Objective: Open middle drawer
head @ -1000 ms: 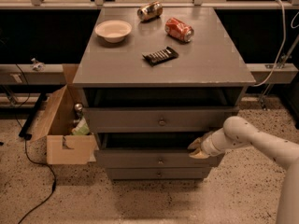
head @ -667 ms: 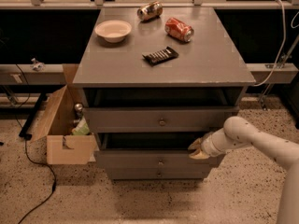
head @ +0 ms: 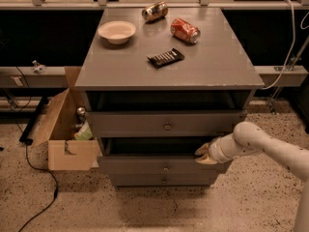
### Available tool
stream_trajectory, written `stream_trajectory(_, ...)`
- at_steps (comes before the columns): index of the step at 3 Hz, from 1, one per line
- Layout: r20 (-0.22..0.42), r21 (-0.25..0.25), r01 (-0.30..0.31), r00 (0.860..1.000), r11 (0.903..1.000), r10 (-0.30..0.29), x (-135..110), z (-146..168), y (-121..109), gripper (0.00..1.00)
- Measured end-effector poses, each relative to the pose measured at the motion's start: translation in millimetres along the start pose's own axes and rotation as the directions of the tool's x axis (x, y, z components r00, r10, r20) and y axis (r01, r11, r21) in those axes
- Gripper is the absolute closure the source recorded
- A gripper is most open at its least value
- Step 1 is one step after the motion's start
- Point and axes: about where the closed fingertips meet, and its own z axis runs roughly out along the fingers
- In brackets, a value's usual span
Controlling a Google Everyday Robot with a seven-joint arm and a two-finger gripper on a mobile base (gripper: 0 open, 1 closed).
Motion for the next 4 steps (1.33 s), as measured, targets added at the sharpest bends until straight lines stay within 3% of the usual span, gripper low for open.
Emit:
stream_trajectory(2, -0.018, 0.01, 0.027, 0.999, 0.9996, -0.027, -2.9, 11.3, 2.5, 0.04)
stream_trajectory(4, -0.044, -0.11, 0.035, 0.998, 0.9933, -0.04, 4.9, 37.4, 30.2, 0.0)
